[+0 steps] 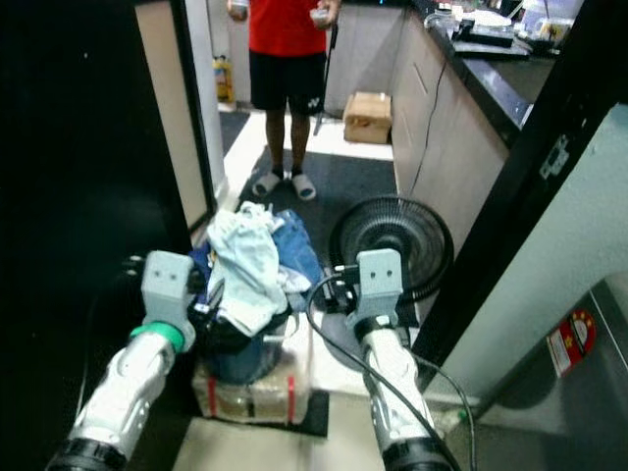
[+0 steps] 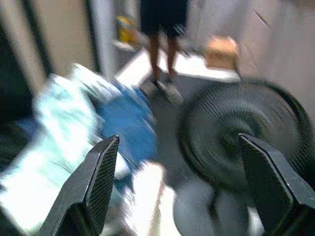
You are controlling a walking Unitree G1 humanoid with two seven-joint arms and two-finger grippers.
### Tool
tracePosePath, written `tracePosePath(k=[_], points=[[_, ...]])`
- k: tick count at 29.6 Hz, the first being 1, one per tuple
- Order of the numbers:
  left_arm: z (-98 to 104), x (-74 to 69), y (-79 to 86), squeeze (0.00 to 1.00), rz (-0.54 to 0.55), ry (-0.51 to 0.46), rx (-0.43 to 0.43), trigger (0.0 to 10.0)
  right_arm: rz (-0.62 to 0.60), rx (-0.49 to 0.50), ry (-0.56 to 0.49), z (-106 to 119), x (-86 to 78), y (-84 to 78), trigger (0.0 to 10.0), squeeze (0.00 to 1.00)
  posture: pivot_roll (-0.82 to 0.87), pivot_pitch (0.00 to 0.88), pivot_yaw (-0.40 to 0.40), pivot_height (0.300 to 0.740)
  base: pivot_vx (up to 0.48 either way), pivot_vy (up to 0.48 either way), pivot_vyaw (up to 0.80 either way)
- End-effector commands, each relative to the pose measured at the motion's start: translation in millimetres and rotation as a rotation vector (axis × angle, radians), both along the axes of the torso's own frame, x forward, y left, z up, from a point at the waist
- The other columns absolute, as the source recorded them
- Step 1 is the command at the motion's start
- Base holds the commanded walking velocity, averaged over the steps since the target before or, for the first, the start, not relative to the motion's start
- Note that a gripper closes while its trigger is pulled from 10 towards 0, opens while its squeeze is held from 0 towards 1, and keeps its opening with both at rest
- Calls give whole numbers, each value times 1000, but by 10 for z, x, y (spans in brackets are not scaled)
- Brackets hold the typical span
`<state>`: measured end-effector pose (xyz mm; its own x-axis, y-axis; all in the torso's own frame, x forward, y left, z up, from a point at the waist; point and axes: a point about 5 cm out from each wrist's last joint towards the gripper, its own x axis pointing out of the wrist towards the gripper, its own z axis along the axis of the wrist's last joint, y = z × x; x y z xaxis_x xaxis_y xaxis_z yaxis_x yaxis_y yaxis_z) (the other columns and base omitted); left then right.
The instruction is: Clothes washing
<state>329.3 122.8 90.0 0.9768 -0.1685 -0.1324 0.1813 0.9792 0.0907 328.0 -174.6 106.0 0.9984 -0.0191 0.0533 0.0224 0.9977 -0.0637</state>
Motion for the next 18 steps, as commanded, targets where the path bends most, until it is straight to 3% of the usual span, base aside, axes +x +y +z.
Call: tracePosePath(k=[1, 5, 6, 8, 10, 15, 16, 18], points=[[-308, -108, 148, 0, 30, 119, 42, 10000, -115, 27, 92, -252, -118, -214, 10000, 0, -59, 58, 55, 740, 0, 0, 0], [-495, -220, 330, 0, 70, 189, 50, 10000, -147, 61, 123, -372, -243, -331, 10000, 0, -88, 63, 71, 740, 0, 0, 0], [-531, -253, 384, 0, 78, 202, 57, 10000, -72, 74, 128, -407, -304, -312, 10000, 0, -89, 63, 76, 740, 0, 0, 0], [-531, -253, 384, 0, 78, 202, 57, 10000, -72, 74, 128, -407, -304, -312, 10000, 0, -89, 63, 76, 740, 0, 0, 0], [-538, -280, 411, 0, 64, 193, 72, 10000, 128, -13, 160, -477, -405, -215, 10000, 0, -98, 58, 83, 740, 0, 0, 0], [-537, -302, 417, 0, 54, 178, 99, 10000, 245, -60, 186, -507, -410, -92, 10000, 0, -85, 55, 64, 740, 0, 0, 0], [-561, -327, 456, 0, 75, 166, 112, 10000, 288, -58, 186, -507, -350, 42, 10000, 0, -65, 53, 47, 740, 0, 0, 0], [-569, -343, 484, 0, 96, 157, 121, 10000, 313, -55, 186, -506, -322, 125, 10000, 0, -48, 52, 32, 740, 0, 0, 0]])
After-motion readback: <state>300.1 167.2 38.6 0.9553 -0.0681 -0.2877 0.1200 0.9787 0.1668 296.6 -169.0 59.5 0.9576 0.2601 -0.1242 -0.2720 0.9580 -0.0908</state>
